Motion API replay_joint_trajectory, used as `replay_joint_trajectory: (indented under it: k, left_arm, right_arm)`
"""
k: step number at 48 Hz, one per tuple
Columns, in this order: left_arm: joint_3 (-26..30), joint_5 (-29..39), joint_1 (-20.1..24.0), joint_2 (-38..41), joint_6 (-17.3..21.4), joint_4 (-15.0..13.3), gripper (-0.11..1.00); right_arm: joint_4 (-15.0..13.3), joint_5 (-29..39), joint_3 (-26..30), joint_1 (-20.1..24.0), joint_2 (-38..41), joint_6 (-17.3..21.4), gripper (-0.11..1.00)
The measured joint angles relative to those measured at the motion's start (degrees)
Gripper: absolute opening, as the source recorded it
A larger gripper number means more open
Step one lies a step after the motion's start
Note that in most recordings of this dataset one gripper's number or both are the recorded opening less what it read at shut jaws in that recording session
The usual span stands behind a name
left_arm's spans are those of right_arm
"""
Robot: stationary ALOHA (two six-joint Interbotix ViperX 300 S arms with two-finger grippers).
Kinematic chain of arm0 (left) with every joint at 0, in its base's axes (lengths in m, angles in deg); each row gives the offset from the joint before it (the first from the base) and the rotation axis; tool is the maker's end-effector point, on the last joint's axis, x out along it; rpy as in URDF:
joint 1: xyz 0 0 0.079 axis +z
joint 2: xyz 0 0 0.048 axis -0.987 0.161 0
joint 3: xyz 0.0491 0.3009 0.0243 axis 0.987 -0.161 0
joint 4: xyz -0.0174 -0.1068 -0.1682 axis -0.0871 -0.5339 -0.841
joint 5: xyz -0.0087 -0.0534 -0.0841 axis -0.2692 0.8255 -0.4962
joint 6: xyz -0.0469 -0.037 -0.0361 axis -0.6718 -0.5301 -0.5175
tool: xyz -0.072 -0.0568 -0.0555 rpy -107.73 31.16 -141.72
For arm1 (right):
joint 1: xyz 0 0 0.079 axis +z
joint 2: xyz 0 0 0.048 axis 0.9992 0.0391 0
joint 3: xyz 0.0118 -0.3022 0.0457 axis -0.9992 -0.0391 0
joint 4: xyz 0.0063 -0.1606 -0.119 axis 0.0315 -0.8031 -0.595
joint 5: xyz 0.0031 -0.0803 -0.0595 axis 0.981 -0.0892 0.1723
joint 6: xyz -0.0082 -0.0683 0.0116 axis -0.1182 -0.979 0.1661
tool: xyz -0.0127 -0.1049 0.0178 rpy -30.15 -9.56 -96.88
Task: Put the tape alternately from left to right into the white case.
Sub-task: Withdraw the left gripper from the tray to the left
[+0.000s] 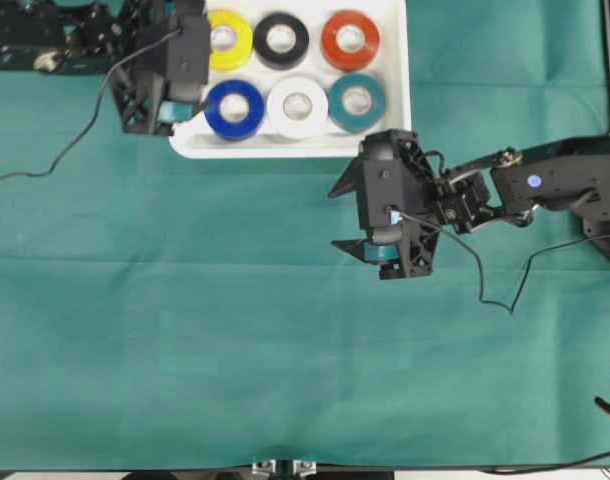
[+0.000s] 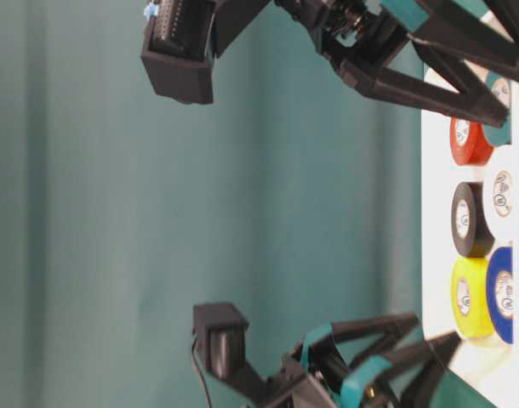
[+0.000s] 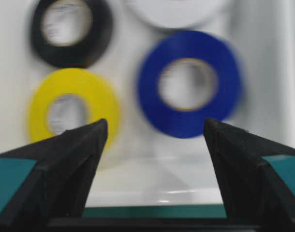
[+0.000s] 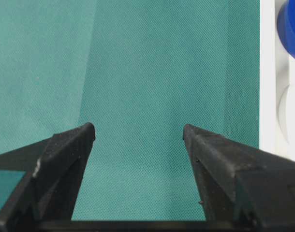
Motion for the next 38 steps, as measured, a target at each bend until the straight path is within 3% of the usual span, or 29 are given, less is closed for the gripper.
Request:
replay_joint_trajectory:
  k: [19,38]
  left_arm:
    - [-3.52,-0.18,-10.28,-3.25,-11.78,-0.09,0.89]
    - [-4.22,-5.19,-17.31,-3.25,-17.14,-0.09,0.89]
  right_arm:
    - [-0.53,0.00,0.00,0.00,0.00,0.00,0.81]
    - [-0.62,0.00,0.00,-0.35,0.00,0.00,0.81]
